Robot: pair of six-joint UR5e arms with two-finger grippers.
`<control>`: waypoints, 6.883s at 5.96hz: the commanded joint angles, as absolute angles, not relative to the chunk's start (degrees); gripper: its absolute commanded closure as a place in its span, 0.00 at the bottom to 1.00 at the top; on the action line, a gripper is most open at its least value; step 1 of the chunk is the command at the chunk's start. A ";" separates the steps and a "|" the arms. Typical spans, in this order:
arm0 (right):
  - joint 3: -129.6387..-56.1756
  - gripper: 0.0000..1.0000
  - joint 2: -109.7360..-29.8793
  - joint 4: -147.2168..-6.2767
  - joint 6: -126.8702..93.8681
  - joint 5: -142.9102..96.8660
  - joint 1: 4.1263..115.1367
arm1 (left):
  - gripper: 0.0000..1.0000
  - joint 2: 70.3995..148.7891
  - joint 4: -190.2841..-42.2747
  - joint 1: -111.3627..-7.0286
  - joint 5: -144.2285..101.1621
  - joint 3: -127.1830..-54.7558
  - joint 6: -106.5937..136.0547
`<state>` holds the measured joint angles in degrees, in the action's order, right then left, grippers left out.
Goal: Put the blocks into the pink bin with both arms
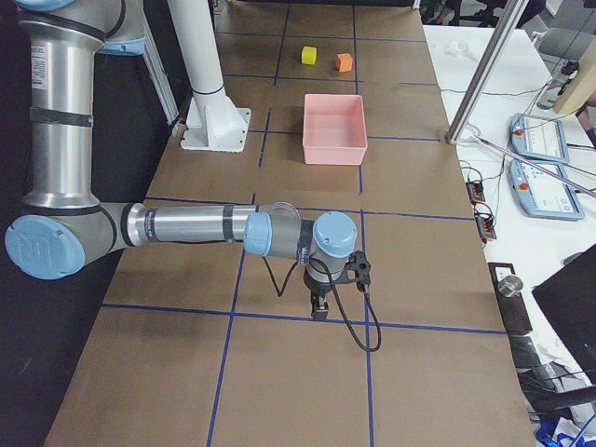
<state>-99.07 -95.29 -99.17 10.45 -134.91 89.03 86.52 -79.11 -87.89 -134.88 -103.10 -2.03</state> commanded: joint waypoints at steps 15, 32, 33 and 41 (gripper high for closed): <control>-91.60 0.02 -91.06 -73.13 10.55 -129.82 62.94 | 0.00 84.11 -86.22 -86.66 -143.33 -103.10 -2.11; -102.86 0.72 -52.65 -85.97 -72.06 -112.68 35.61 | 0.00 87.80 -103.18 -52.48 -132.02 -102.48 37.44; -100.40 0.01 -52.65 -82.56 -72.33 -111.20 34.55 | 0.00 87.80 -103.18 -51.51 -131.92 -101.78 37.44; -107.14 0.00 -70.82 -82.71 -54.88 -119.00 52.46 | 0.93 89.02 -103.45 -52.45 -138.50 -107.53 42.58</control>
